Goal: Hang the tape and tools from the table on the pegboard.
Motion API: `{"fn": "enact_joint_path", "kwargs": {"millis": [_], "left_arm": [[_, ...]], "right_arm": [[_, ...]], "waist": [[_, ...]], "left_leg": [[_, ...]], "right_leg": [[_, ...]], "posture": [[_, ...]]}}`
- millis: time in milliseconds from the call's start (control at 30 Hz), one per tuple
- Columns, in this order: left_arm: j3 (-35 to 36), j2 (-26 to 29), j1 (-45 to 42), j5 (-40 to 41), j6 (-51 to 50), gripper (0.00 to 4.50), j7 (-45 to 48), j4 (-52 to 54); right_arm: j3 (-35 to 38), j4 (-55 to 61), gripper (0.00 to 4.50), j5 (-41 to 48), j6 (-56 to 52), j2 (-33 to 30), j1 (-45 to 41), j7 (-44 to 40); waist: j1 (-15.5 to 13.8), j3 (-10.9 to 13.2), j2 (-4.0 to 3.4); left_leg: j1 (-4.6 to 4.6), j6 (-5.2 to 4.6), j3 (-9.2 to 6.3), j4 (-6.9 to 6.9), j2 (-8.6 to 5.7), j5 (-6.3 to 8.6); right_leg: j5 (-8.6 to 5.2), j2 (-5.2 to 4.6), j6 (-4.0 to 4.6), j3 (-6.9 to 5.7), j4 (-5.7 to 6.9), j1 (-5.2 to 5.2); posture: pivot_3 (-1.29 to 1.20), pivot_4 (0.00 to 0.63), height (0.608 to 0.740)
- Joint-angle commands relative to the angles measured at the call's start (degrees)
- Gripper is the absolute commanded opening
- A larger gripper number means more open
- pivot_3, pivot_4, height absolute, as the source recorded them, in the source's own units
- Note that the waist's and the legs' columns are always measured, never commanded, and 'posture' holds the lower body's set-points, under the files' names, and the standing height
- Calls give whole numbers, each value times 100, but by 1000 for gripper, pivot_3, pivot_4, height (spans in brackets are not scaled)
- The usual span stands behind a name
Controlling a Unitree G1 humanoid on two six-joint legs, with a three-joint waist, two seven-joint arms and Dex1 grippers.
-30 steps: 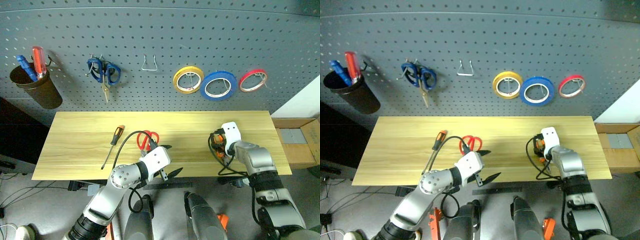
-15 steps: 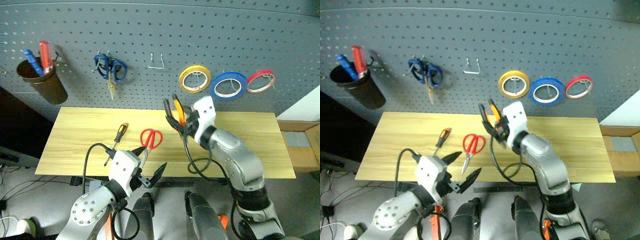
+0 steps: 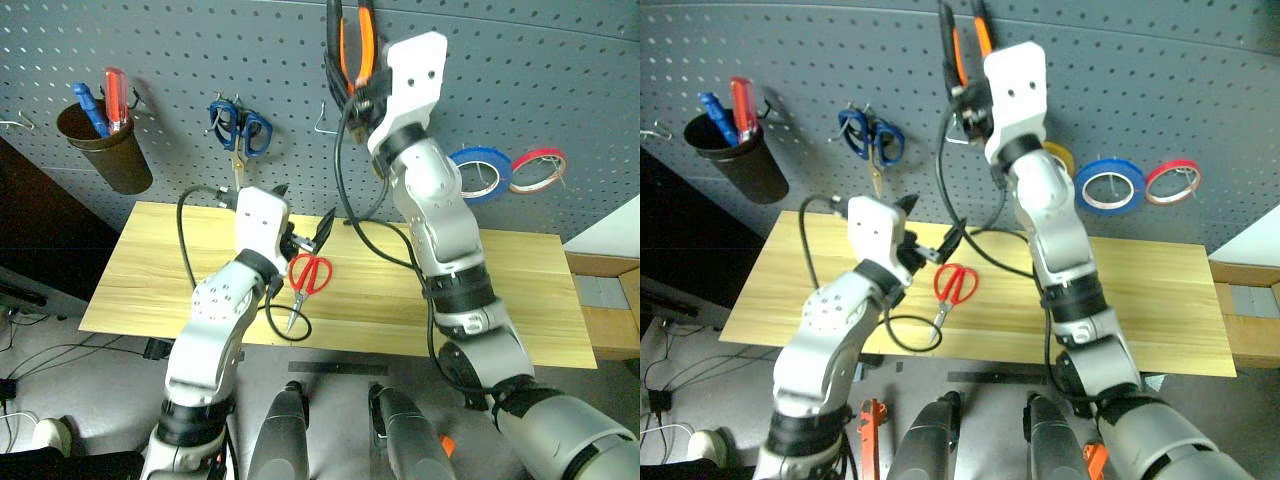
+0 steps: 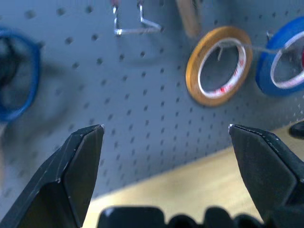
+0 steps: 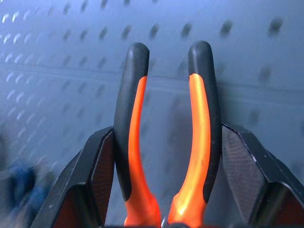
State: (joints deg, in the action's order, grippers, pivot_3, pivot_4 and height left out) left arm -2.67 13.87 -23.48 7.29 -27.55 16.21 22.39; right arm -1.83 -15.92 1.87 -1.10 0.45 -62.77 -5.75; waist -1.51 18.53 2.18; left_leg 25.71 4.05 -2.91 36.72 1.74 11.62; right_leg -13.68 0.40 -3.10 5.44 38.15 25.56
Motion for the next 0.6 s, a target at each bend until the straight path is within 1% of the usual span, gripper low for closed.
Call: {"fn": "enact_joint_path", "kwargs": {"millis": [33,233,367,467,600], "left_arm": [[-11,59,-266,-69,420,4500,137,-384],[-27,14,-543,-118,686,4500,155,-797],[-72,-64,-658,-157,735,4500,112,-915],[-125,-149,-744,-203,798,4500,80,-1051],[-132,-136,-766,-220,815,4500,111,-1078]], "right_arm": [[198,-366,2743,33,746,30,-469,141],[292,-946,2743,109,1251,183,-830,321],[286,-1132,2743,94,1423,336,-871,426],[259,-1660,2743,49,1656,524,-606,520],[194,-2452,2743,-151,2314,629,-416,638]], "waist": [[-1,-1,1],[-2,-1,0],[-1,-1,0],[-1,-1,1],[-5,-1,1]], "left_leg": [[6,1,0,-1,0,-1],[9,-4,-1,3,-3,0],[5,-8,-16,12,-7,-18],[-1,-7,-22,12,-7,-31],[-4,-8,-23,11,-8,-36]], "right_leg": [[0,-1,0,-4,-2,4],[5,-10,6,-12,3,5],[12,-8,12,-23,46,8],[12,-4,13,-25,66,9],[11,-3,13,-25,73,9]], "posture": [[206,226,740],[207,232,740],[224,240,740],[230,241,740],[250,251,740]]}}
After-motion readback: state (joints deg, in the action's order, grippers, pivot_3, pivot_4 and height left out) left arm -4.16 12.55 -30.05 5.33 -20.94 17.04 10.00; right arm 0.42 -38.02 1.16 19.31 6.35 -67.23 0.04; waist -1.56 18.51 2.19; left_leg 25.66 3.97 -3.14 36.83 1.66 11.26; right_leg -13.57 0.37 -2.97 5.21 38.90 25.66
